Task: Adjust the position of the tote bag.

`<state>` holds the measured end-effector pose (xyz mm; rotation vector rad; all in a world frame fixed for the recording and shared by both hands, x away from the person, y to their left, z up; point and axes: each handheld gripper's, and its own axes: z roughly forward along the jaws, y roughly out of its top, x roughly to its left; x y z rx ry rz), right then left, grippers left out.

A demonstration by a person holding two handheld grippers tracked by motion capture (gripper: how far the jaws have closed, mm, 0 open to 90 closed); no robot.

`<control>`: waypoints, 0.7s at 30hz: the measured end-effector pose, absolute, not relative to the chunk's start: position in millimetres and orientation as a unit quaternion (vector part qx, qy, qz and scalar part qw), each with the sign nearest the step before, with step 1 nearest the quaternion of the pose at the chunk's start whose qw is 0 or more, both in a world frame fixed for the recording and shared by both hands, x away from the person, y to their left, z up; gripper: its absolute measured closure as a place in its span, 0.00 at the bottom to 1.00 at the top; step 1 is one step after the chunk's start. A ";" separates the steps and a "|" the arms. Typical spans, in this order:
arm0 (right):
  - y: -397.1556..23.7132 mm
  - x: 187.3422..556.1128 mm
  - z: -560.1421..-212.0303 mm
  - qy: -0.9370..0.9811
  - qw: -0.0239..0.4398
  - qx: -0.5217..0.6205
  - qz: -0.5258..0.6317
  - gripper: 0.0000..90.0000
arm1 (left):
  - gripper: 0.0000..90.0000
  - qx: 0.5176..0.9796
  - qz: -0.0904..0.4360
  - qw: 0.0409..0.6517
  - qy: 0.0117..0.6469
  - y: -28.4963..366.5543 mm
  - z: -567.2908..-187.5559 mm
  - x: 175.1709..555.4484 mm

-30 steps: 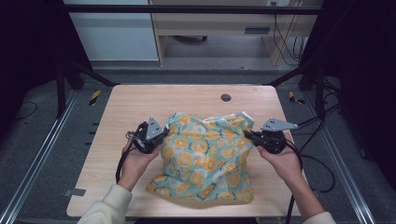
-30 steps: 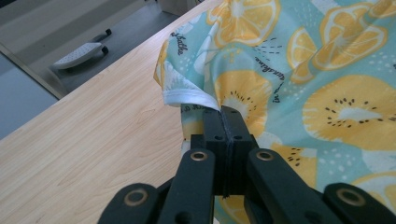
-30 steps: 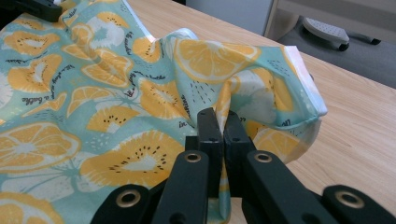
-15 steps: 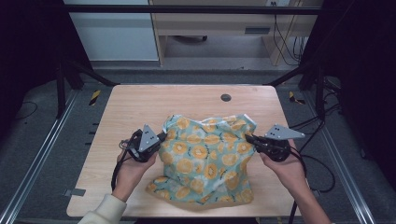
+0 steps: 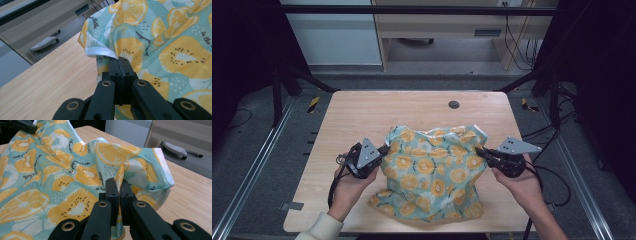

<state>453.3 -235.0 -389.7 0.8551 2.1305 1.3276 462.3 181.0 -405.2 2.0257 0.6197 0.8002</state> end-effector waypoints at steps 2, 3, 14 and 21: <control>-235.5 452.0 -389.2 0.779 0.243 0.313 0.487 0.99 | 1.00 0.810 0.319 0.426 0.246 181.2 -405.0 460.4; -235.8 451.3 -389.0 0.779 0.243 0.313 0.487 0.99 | 1.00 0.810 0.318 0.428 0.246 181.2 -405.1 459.0; -237.8 443.0 -388.9 0.772 0.243 0.314 0.496 0.98 | 1.00 0.810 0.314 0.435 0.237 181.8 -403.5 447.9; -238.3 436.8 -388.2 0.772 0.243 0.311 0.499 0.98 | 1.00 0.809 0.312 0.441 0.232 182.2 -402.7 441.1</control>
